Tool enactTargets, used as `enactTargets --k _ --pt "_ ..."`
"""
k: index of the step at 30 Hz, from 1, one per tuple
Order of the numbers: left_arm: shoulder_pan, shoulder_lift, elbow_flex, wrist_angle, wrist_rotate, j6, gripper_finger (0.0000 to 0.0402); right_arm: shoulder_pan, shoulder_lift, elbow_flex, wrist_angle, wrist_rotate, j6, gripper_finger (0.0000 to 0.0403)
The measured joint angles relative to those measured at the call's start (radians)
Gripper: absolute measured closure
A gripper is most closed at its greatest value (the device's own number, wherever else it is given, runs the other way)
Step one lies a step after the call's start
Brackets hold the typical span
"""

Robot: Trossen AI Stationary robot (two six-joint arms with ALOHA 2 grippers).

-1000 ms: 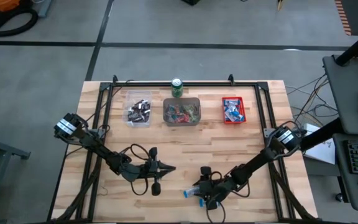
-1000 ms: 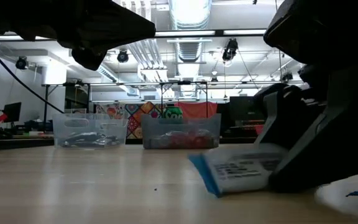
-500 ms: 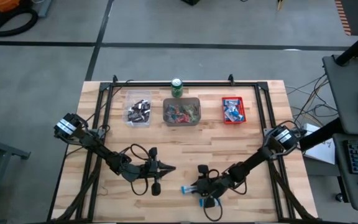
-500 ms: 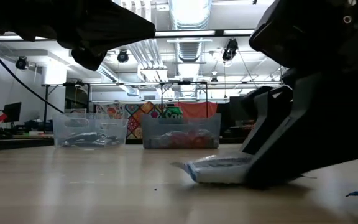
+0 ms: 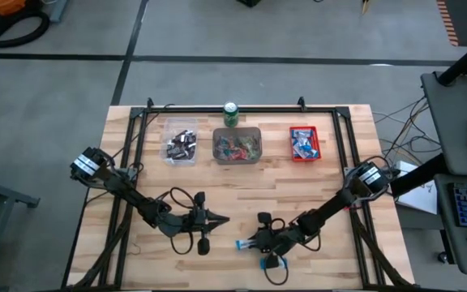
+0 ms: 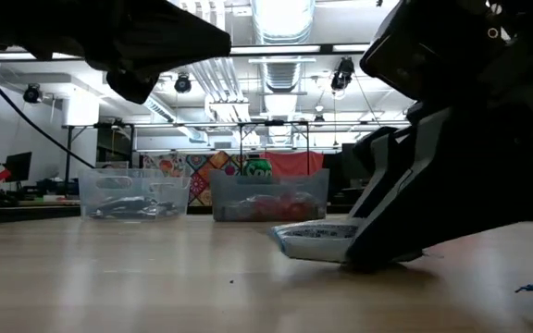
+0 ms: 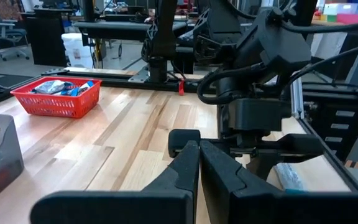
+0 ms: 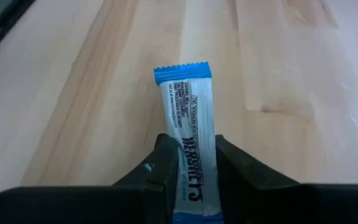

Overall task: Organize candy in baskets
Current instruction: Put the white chocolate bar into the red bin

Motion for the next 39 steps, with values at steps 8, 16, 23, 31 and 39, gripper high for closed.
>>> enactTargets --k 8,16,23,31,39 --pt "-0.010 -0.098 0.000 -0.005 0.000 0.064 0.0402 -0.056 -0.162 -0.001 -0.173 0.004 0.004 0.0330" --pt "-0.023 -0.301 0.000 -0.164 -0.002 0.173 0.0402 -0.207 -0.450 0.000 -0.631 0.098 0.112 0.0330" --pt "-0.023 -0.414 0.000 -0.310 -0.003 0.172 0.0402 -0.440 -0.678 -0.014 -1.077 0.202 0.388 0.0328" --pt "-0.023 -0.415 0.000 -0.435 -0.046 0.146 0.0402 -0.779 -0.768 -0.118 -1.182 0.218 0.483 0.0331" --pt "-0.023 -0.383 0.000 -0.498 -0.052 0.096 0.0402 -0.922 -0.742 -0.151 -1.172 0.215 0.446 0.0306"
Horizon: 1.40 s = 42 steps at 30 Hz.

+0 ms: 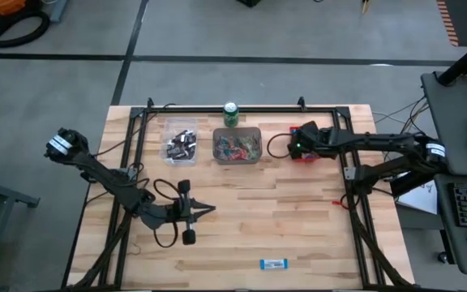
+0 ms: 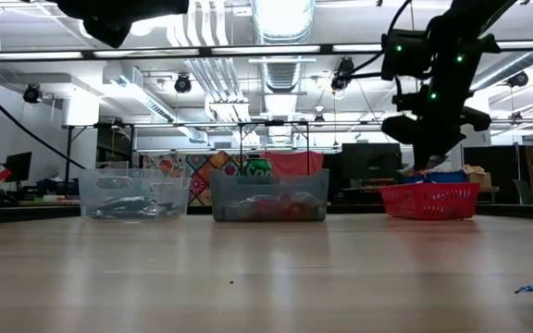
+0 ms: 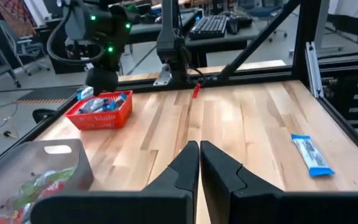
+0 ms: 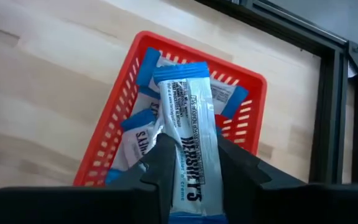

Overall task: Organize candy in baskets
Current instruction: Put the white chocolate bar into the red bin

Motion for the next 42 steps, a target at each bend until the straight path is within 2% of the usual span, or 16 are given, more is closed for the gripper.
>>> enactTargets --k 5,13,20,23,28,31,37,42 --pt "0.000 0.006 0.000 -0.006 0.000 0.000 0.0402 -0.007 0.005 0.000 0.033 -0.002 -0.031 0.0277" --pt "0.001 0.006 0.000 -0.004 0.000 -0.072 0.0402 -0.007 -0.008 0.000 0.065 -0.015 -0.060 0.0273" --pt "0.000 0.011 0.000 0.007 0.017 -0.225 0.0402 0.030 -0.070 0.028 0.066 -0.112 -0.075 0.0273" --pt "0.000 0.058 0.000 0.072 0.031 -0.247 0.0400 0.077 -0.113 0.038 0.075 -0.172 -0.092 0.0274" --pt "0.000 0.217 0.001 0.332 0.034 -0.199 0.0383 0.216 -0.179 0.042 0.087 -0.313 -0.127 0.0280" --pt "-0.001 0.306 0.036 0.434 0.034 -0.171 0.0369 0.349 -0.196 0.040 0.105 -0.345 -0.143 0.0285" --pt "-0.003 0.448 0.183 0.414 0.033 -0.106 0.0326 0.659 -0.153 0.034 0.144 -0.343 -0.151 0.0295" --pt "-0.005 0.508 0.290 0.315 0.029 -0.089 0.0286 0.892 -0.054 0.032 0.305 -0.341 -0.165 0.0306"
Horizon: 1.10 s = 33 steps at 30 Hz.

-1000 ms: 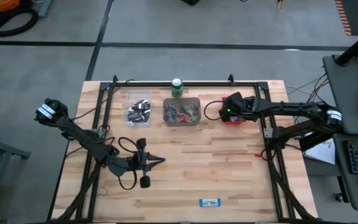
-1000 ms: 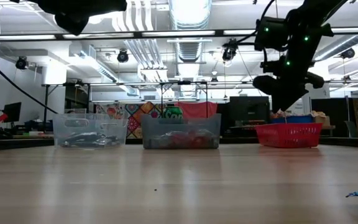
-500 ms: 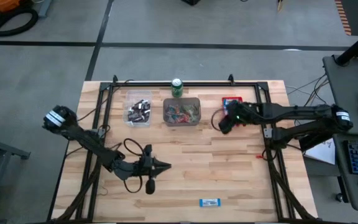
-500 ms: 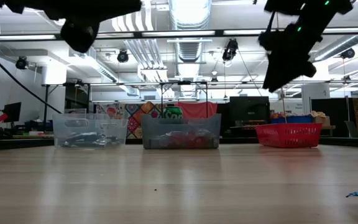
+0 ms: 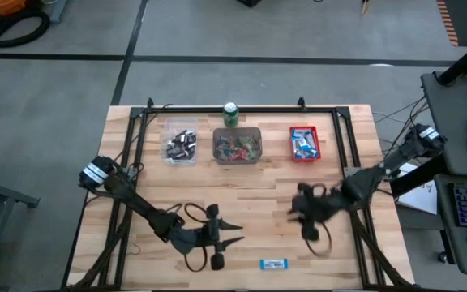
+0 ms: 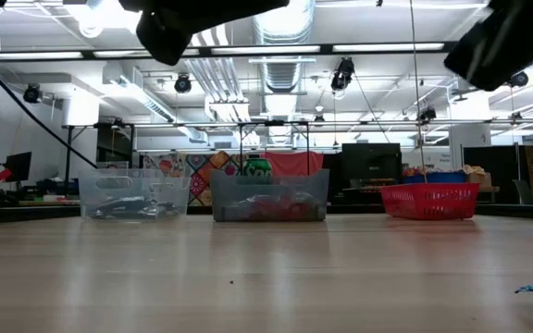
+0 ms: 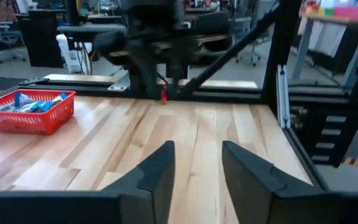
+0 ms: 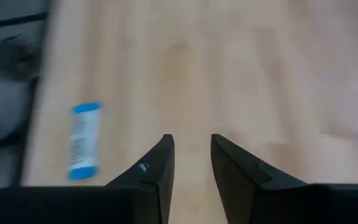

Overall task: Organize candy in baskets
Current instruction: Put the white chocolate bar into the red bin

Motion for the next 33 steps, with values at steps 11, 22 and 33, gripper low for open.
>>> enactTargets --k 11,22,33 --pt "-0.010 0.049 0.103 -0.119 -0.002 -0.018 0.0242 0.234 0.359 -0.001 0.484 0.001 -0.055 0.0328" --pt "-0.031 0.050 0.098 -0.128 0.009 -0.054 0.0241 0.258 0.611 0.020 0.620 0.004 -0.040 0.0328" --pt "-0.024 0.050 0.097 -0.131 -0.008 -0.136 0.0234 0.156 0.616 0.018 0.602 0.257 -0.102 0.0328"
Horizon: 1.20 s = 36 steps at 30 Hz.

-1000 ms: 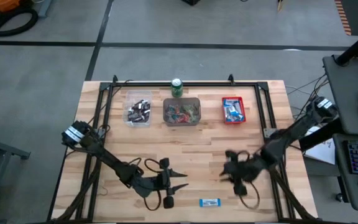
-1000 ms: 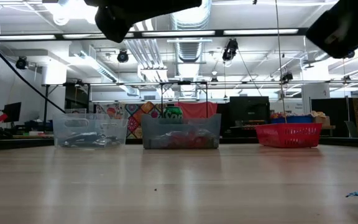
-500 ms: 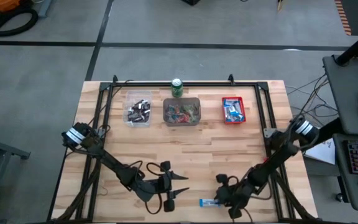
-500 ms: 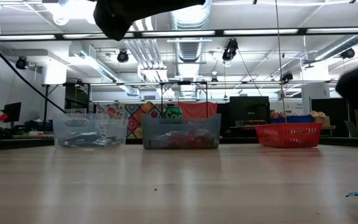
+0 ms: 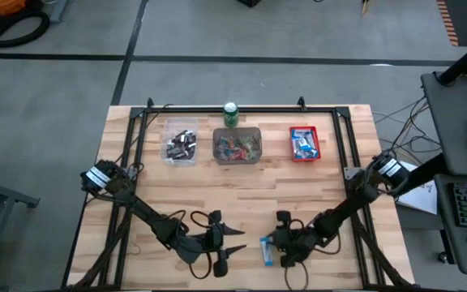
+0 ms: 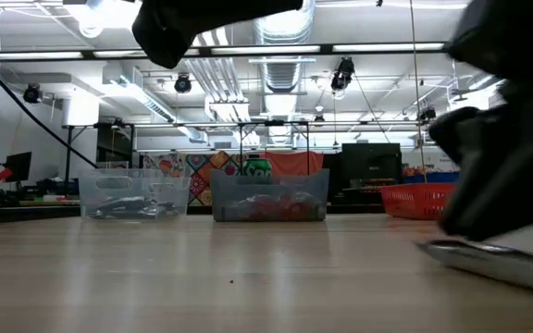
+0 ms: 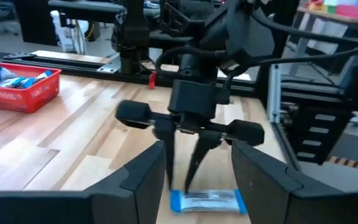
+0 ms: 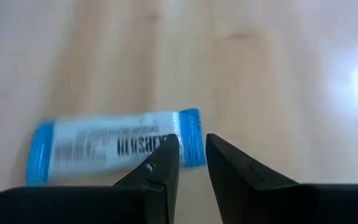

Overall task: Organize candy in baskets
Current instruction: Put the white chocolate bar into the red bin

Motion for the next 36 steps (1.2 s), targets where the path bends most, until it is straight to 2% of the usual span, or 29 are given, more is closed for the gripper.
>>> enactTargets --k 7,13,17,22,27,30,36 --pt "0.009 0.000 -0.001 -0.011 -0.002 0.016 0.0186 -0.036 -0.043 0.021 0.010 0.013 -0.126 0.0328" --pt "0.024 0.060 0.008 0.008 0.003 0.034 0.0160 -0.021 -0.129 0.016 -0.021 0.005 -0.128 0.0328" --pt "0.036 0.146 0.063 0.014 0.013 0.078 0.0162 -0.001 -0.184 0.012 -0.083 -0.099 -0.029 0.0328" --pt "0.068 0.248 0.167 0.020 0.024 0.187 0.0168 0.030 -0.197 0.008 -0.079 -0.235 0.120 0.0328" --pt "0.105 0.305 0.230 0.014 0.098 0.281 0.0178 0.060 -0.136 0.005 -0.073 -0.230 0.196 0.0328" --pt "0.130 0.314 0.235 0.015 0.179 0.281 0.0188 0.070 -0.083 0.004 -0.039 -0.232 0.226 0.0328" --pt "0.160 0.315 0.212 0.012 0.276 0.279 0.0204 0.071 -0.006 0.004 0.008 -0.230 0.237 0.0328"
